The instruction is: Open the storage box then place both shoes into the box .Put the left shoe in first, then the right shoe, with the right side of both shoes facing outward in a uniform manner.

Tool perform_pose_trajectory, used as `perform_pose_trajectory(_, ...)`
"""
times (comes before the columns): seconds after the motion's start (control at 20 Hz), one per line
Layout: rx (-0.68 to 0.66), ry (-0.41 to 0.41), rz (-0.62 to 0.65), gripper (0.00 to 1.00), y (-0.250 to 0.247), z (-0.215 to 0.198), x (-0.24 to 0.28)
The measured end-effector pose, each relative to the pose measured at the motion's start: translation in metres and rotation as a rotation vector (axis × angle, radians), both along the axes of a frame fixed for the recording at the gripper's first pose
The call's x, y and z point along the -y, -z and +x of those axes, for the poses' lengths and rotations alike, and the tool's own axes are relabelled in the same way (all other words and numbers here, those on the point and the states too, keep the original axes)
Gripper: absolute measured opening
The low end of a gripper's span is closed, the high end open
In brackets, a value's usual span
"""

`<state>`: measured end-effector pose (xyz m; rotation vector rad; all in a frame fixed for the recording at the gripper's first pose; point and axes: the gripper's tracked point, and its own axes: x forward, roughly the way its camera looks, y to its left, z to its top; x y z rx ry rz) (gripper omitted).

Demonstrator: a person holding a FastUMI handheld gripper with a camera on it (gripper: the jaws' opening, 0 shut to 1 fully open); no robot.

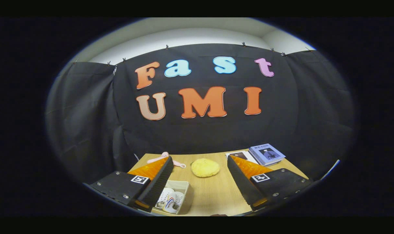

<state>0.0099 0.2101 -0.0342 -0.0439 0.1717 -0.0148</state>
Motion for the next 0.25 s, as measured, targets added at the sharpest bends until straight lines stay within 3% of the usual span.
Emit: perform_pose_trajectory(0.25,0.011,0.034,0.033,0.99,-0.007,-0.003,0.018)
